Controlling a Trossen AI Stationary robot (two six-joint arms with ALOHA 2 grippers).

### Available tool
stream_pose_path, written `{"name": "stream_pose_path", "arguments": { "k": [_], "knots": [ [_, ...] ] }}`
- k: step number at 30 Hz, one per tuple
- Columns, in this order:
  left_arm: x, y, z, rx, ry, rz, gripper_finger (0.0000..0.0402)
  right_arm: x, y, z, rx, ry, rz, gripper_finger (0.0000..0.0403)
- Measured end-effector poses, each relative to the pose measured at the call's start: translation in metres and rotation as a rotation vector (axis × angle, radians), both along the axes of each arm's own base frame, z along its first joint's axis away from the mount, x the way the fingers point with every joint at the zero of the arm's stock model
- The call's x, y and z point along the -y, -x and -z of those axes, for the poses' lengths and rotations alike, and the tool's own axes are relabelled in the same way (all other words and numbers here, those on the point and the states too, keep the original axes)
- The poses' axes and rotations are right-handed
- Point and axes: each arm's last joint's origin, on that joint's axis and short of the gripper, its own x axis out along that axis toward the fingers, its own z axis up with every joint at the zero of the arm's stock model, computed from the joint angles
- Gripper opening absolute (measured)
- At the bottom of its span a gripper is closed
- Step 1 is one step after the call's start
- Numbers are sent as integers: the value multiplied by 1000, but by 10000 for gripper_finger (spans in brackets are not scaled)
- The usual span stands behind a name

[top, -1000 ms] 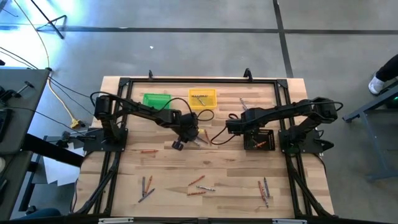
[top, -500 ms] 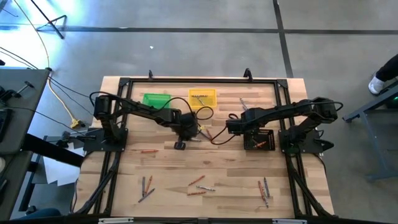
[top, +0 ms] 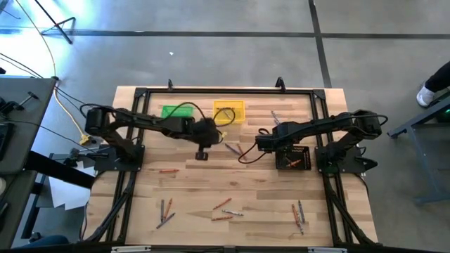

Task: Sort crayons
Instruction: Put the gray crayon into the yellow bin

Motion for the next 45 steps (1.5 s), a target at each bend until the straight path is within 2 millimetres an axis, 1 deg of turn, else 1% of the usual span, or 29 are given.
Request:
{"name": "stream_pose_path", "arguments": {
  "k": [4, 8, 12, 16, 18, 21, 26, 37, 45],
  "knots": [
    [-14, -7, -15, 151, -83, -88, 1, 0, -1, 0, 7, -2, -18, 62],
    [-37, -14, -22, 278, -143, -156, 1, 0, -3, 0, 25, -1, -26, 62],
    [-65, -14, -15, 291, -166, -228, 1, 0, -3, 0, 29, 0, -25, 62],
    [-91, -11, -8, 318, -148, -325, 1, 0, -3, 0, 28, 2, -25, 62],
    [-102, -10, -5, 341, -122, -345, 1, 0, -3, 0, 29, 3, -25, 62],
    [-112, -9, -1, 370, -85, -354, 1, 0, -3, 0, 31, 3, -25, 62],
    [-118, -10, 1, 389, -64, -347, 1, 0, -6, 1, 55, 4, -16, 62],
    [-119, -10, 0, 399, -66, -347, 2, 1, -12, 1, 125, 9, -24, 62],
    [-120, -13, -6, 469, -98, -333, 33, 1, -12, 1, 125, 13, -25, 62]
  ]
}}
